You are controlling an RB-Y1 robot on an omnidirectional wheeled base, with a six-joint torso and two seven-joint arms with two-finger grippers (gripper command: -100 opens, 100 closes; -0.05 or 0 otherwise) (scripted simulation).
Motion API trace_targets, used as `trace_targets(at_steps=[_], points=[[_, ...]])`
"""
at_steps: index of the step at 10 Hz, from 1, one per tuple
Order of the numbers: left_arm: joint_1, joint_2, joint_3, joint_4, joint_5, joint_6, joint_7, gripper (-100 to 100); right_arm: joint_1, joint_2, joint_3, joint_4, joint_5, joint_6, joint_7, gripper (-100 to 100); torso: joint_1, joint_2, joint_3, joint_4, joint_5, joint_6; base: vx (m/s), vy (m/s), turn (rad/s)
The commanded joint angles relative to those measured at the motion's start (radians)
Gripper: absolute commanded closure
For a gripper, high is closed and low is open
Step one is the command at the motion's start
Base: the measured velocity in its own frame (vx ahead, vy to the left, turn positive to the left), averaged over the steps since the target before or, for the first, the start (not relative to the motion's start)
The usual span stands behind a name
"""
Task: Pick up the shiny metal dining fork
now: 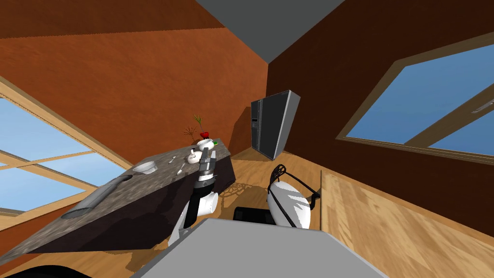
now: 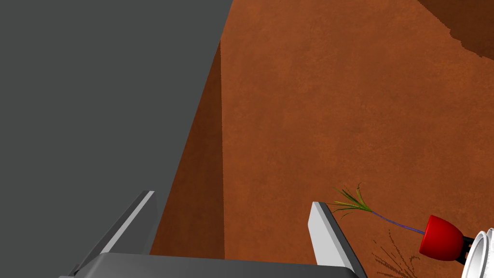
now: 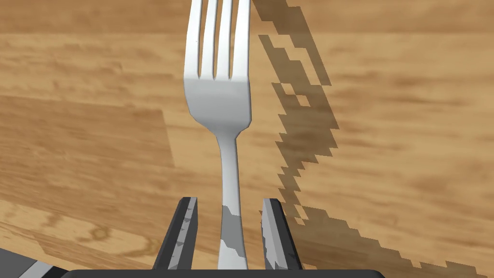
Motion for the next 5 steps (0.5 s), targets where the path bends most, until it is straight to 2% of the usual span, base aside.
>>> trace_targets(at_steps=[1, 3, 4, 5], points=[[0.0, 0.0, 0.0, 0.0, 0.0, 0.0, 0.0, 0, 0.028, -0.029, -0.014, -0.027, -0.01, -0.003, -0.001, 100, 0.0, 0.0, 0.0, 0.0, 0.0, 0.0, 0.02, 0.022, -0.108], [0.0, 0.0, 0.0, 0.0, 0.0, 0.0, 0.0, 0, 0.054, -0.058, -0.027, -0.054, -0.019, -0.009, -0.002, 100, 0.003, -0.001, -0.001, 0.0, 0.001, 0.001, 0.024, 0.04, -0.103], [0.0, 0.0, 0.0, 0.0, 0.0, 0.0, 0.0, 0, 0.046, -0.049, -0.022, -0.047, -0.016, -0.005, -0.001, 100, 0.003, -0.001, -0.001, 0.0, 0.001, 0.001, 0.006, 0.016, -0.019], [0.0, 0.0, 0.0, 0.0, 0.0, 0.0, 0.0, 0, 0.048, -0.05, -0.023, -0.05, -0.016, -0.004, -0.002, 0, 0.002, -0.001, 0.0, 0.0, 0.0, 0.0, 0.0, 0.0, 0.0]])
